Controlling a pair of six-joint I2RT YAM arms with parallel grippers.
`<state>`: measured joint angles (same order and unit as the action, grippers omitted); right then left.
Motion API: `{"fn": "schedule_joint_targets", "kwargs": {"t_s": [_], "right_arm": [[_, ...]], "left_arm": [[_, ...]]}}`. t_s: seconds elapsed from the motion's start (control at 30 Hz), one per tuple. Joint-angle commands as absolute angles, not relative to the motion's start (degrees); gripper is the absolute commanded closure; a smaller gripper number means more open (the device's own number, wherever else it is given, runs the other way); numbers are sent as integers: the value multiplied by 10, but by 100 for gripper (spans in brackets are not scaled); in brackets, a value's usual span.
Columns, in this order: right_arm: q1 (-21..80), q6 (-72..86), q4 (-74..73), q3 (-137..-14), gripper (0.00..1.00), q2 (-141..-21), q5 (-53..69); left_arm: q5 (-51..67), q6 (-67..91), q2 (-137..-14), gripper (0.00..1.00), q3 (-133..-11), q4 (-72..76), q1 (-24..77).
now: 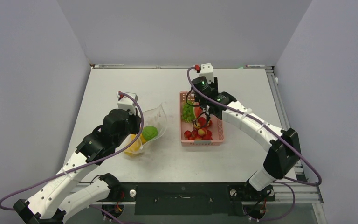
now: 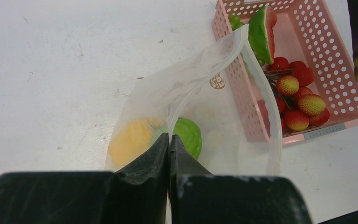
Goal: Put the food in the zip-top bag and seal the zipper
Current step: Pick up the fake vegetable from the bin, then place the fake vegetable in the zipper food storage bag.
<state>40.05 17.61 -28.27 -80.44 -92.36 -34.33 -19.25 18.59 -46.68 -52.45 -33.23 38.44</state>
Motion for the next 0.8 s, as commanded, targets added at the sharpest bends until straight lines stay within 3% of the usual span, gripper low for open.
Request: {"fn": "schedule_joint_targets", "kwargs": {"t_s": [0.0,0.5,0.77], "right_arm": [[417,192,-229,-793,77,-859,-269],[478,271,-76,-744,78,-764,-94],[510,325,94,-664,78,-738,-86]], "left_arm": [[-191,183,-462,100,-549,-314,381],[-186,183,-462,100,-549,-314,381],[-183,184,-463,100,-549,-314,381]]}}
